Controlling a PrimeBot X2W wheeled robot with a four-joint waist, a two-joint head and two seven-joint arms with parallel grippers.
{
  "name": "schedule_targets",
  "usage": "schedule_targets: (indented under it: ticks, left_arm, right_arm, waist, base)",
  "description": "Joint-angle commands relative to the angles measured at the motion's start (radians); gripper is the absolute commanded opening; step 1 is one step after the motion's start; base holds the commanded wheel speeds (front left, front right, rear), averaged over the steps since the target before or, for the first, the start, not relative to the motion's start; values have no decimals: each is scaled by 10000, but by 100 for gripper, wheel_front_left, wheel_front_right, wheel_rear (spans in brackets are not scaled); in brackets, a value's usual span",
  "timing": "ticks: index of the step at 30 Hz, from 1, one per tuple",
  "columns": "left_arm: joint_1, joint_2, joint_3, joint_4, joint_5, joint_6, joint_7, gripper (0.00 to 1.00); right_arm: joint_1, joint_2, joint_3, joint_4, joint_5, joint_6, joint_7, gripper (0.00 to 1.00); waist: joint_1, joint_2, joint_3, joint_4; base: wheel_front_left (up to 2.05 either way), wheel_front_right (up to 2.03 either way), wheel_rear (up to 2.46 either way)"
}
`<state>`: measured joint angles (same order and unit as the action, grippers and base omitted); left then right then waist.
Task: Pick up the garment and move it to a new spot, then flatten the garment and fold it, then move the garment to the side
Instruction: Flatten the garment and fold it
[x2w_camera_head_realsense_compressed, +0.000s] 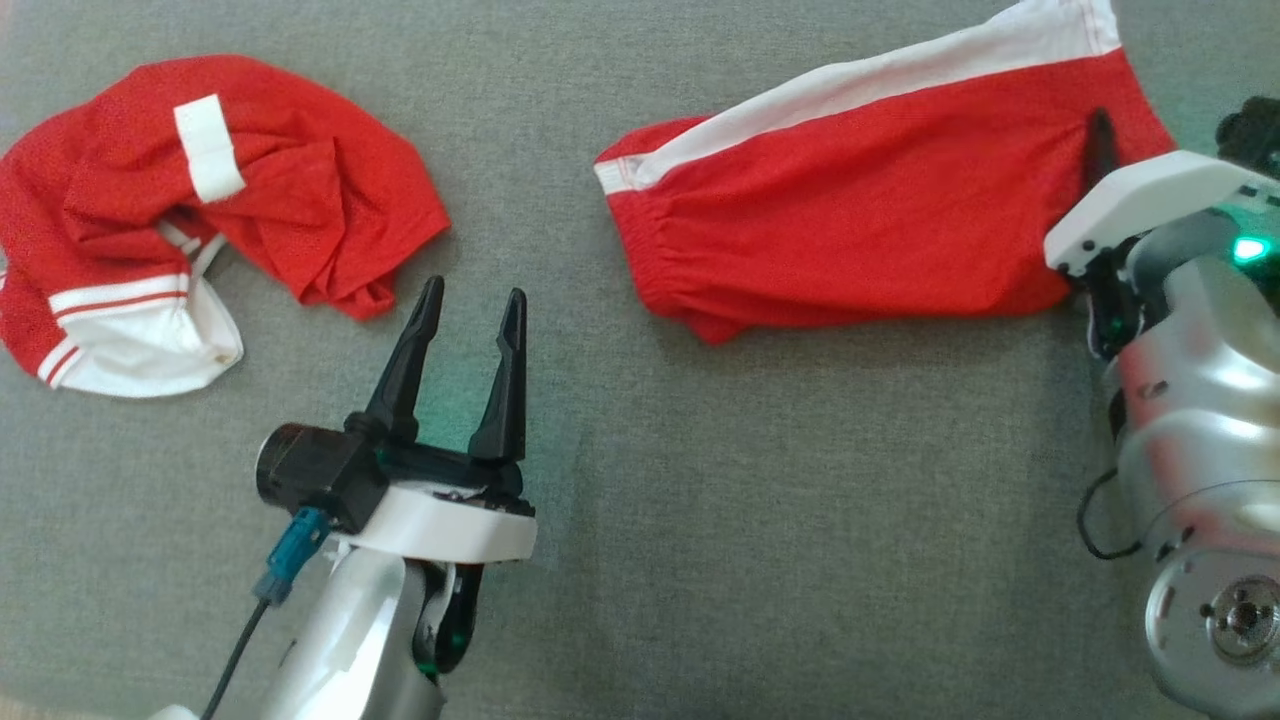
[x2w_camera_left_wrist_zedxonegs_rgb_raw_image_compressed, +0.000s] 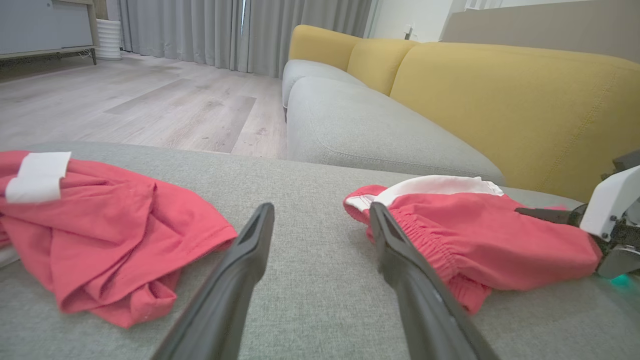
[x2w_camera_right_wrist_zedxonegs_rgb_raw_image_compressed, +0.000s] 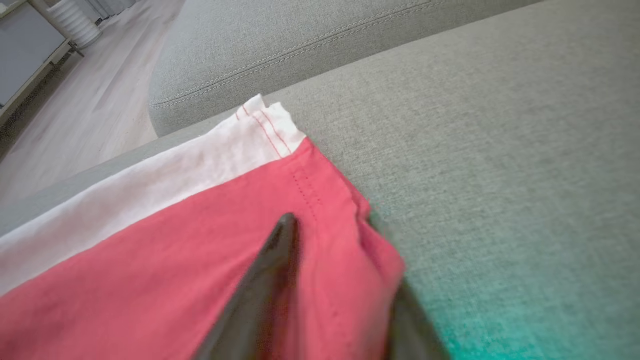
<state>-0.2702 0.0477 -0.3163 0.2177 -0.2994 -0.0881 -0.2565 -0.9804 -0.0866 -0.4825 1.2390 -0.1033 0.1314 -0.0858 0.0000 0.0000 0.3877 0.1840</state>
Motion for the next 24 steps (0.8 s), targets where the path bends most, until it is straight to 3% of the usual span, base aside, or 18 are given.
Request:
schedule_targets:
  ticks: [1, 9, 24]
  left_arm:
    - [-282, 26, 389, -360, -109, 32, -53, 100]
    - [-199, 26, 482, -277, -100, 3, -53, 100]
    - [196, 26, 596, -261, -260, 48, -53, 100]
  right_arm:
    - [251, 363, 173, 317, -146, -7, 53, 0]
    - [542, 255, -648, -171, -949, -7, -973, 0]
    - [1503, -983, -1981, -885, -1320, -7, -1463, 0]
  waist:
    - [0, 0, 10, -52]
    - [0, 0, -291, -452]
    - [0, 0, -1067, -897]
  base:
    - [0, 0, 0]
    - [0, 0, 0]
    - [0, 0, 0]
